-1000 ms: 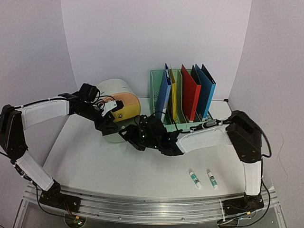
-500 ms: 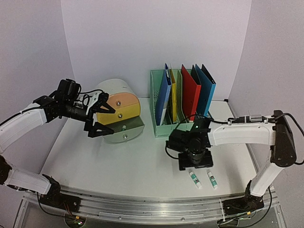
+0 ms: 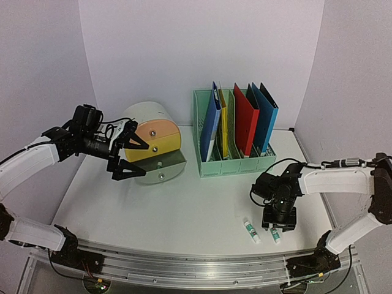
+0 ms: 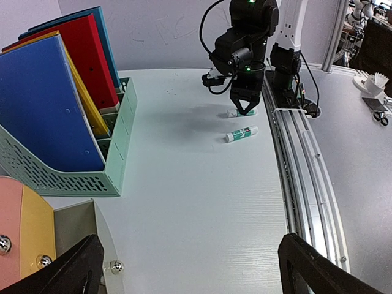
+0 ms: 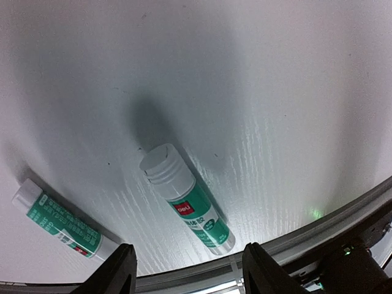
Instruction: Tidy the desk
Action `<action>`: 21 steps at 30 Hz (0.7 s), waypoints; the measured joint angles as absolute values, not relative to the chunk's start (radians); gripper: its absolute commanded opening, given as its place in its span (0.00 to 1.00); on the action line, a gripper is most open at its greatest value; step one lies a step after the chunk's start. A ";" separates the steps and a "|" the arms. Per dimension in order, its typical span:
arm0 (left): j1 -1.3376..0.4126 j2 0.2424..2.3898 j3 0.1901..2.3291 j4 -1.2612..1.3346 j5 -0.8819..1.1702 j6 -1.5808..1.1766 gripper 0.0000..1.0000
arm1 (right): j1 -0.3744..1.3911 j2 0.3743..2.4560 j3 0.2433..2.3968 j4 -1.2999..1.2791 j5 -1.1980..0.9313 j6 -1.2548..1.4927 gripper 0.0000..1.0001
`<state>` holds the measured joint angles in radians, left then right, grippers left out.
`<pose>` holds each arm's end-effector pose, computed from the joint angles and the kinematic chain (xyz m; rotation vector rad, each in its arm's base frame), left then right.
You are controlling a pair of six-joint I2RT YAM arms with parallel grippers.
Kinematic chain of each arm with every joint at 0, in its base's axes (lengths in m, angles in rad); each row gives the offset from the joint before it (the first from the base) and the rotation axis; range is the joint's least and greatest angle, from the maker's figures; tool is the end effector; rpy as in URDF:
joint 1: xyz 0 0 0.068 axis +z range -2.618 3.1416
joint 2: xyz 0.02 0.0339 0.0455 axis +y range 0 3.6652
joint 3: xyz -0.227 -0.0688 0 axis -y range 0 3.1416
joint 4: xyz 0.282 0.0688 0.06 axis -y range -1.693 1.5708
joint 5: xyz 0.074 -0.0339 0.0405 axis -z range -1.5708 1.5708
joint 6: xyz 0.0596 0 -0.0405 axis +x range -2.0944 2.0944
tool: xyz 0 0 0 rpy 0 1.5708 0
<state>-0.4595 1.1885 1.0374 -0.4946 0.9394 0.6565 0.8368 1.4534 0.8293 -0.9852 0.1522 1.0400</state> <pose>0.2568 -0.1808 0.2753 1.4778 1.4185 -0.9057 0.1756 0.1812 0.0900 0.3035 3.0208 -0.1840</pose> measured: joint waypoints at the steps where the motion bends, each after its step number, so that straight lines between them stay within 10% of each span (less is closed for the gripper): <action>1: -0.459 1.188 1.037 -0.495 0.939 0.657 1.00 | 0.835 1.457 0.818 -0.970 0.140 1.037 0.57; 7: -0.459 1.187 1.037 -0.494 0.939 0.656 1.00 | 0.794 1.502 0.765 -0.904 0.143 1.018 0.46; 14: -0.459 1.184 1.037 -0.494 0.939 0.656 0.99 | 0.735 1.519 0.727 -0.876 0.214 0.999 0.01; 21: -0.459 1.170 1.037 -0.464 0.941 0.604 0.92 | 0.727 1.514 0.863 -0.939 0.347 0.987 0.00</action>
<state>-0.4595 1.1701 1.0374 -0.4635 0.9407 0.6038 0.7275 1.5136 0.8629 -0.9387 0.3471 0.9866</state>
